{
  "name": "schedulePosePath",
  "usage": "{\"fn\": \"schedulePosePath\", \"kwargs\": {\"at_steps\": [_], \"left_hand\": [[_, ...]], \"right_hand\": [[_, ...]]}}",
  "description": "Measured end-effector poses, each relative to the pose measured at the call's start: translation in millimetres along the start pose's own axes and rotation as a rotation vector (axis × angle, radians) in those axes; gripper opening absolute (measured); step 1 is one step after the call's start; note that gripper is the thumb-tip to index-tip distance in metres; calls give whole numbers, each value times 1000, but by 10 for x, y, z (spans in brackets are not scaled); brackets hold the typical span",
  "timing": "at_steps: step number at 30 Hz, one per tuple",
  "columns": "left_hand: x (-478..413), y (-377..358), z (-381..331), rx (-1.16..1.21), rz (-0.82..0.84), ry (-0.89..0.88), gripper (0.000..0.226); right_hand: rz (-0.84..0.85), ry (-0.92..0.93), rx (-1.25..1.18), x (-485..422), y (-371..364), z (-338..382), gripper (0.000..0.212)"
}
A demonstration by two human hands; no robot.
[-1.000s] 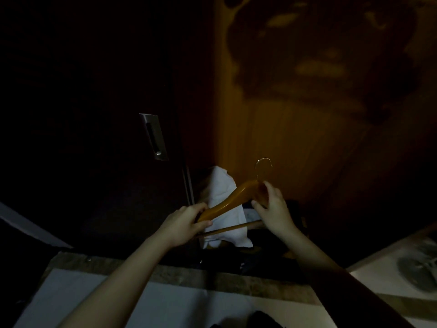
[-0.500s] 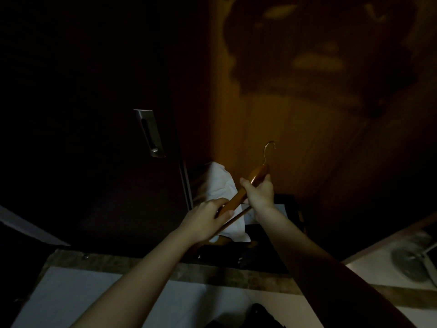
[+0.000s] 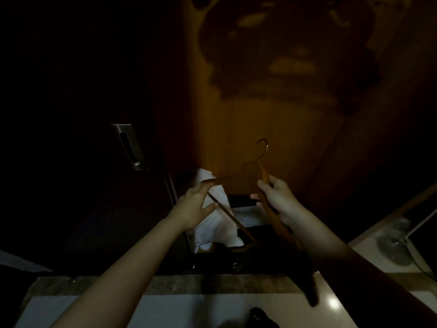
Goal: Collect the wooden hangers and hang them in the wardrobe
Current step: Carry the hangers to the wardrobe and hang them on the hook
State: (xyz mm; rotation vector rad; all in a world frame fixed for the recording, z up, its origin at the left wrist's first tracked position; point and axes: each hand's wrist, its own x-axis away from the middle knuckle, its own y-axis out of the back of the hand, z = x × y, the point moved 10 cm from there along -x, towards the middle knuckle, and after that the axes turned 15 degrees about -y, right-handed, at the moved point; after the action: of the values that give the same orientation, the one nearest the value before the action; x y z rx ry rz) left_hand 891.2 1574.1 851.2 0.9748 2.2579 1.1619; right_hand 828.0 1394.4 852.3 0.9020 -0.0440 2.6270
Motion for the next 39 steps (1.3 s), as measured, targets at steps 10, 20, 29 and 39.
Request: {"fn": "schedulePosePath", "kwargs": {"at_steps": [10, 20, 29, 39], "left_hand": [[-639, 270, -965, -126, -147, -336, 72], [-965, 1013, -1972, -546, -502, -542, 68], [-1181, 1836, -2700, -790, -631, -455, 68], [-1505, 2874, -3479, -999, -799, -443, 51]], "right_hand": [[58, 262, 326, 531, 590, 682, 30], [89, 530, 304, 949, 1220, 1584, 28], [-453, 931, 787, 1519, 1540, 2521, 87], [-678, 1305, 868, 2088, 1690, 3727, 76]]}}
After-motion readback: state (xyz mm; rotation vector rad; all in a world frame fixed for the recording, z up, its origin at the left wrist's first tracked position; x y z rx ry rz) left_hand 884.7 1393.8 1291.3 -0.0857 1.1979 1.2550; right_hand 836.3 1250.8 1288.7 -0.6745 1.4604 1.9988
